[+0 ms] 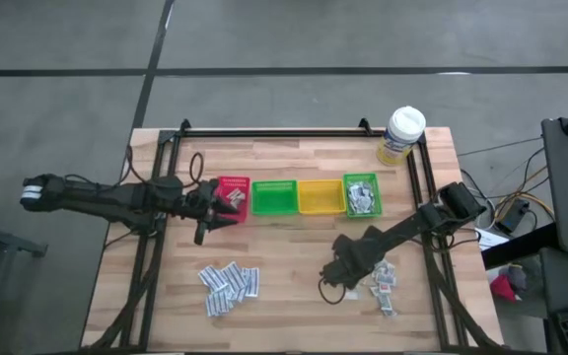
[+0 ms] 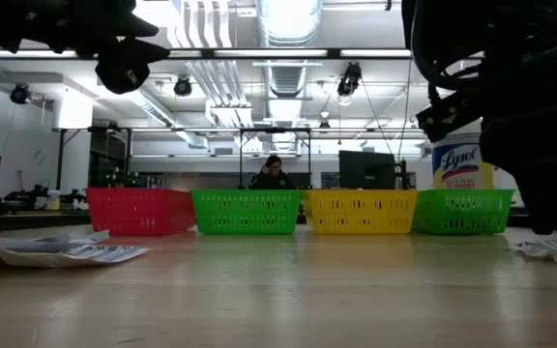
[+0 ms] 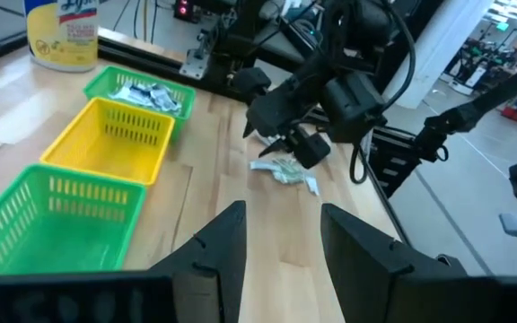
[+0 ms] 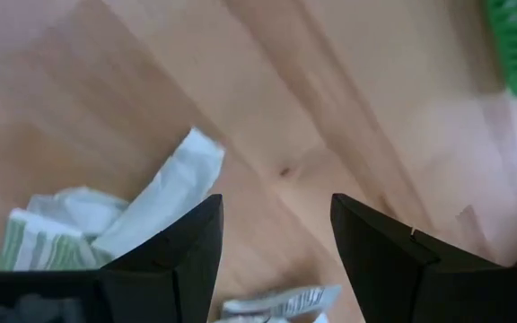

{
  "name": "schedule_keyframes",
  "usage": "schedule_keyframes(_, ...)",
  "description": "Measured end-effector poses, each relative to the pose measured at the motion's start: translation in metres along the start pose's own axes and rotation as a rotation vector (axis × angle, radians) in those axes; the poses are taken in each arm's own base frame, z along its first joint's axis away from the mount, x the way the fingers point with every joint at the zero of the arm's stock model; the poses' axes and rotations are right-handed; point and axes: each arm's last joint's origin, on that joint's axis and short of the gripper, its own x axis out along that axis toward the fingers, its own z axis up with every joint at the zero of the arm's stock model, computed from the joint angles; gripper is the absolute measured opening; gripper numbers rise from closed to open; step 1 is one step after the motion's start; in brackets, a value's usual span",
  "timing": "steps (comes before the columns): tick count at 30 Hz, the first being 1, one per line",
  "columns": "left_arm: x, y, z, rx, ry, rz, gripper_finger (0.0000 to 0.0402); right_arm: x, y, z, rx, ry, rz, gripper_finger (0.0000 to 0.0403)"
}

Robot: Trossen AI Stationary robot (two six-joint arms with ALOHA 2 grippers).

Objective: Pick & Place First Aid Supplies
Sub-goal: Put the green bandage into the red bin

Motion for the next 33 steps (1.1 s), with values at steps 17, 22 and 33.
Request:
schedule_keyframes(17,0.001,0.001,-0.003,-0.003,0.004,0.001,0.0138,0.004,0.003,0.000,0.002,0.008,0.043,0.0205)
schedule_keyframes(22,0.001,0.001,-0.003,-0.003,0.004,0.001,0.0138,0.002,0.003,0.000,-0.005,0.003,0.052,0.0205)
schedule_keyframes(33,0.001,0.001,-0.002,-0.003,0.004,0.000,0.0138,-0.007,0.005,0.003,0.004,-0.028,0.121,0.0205)
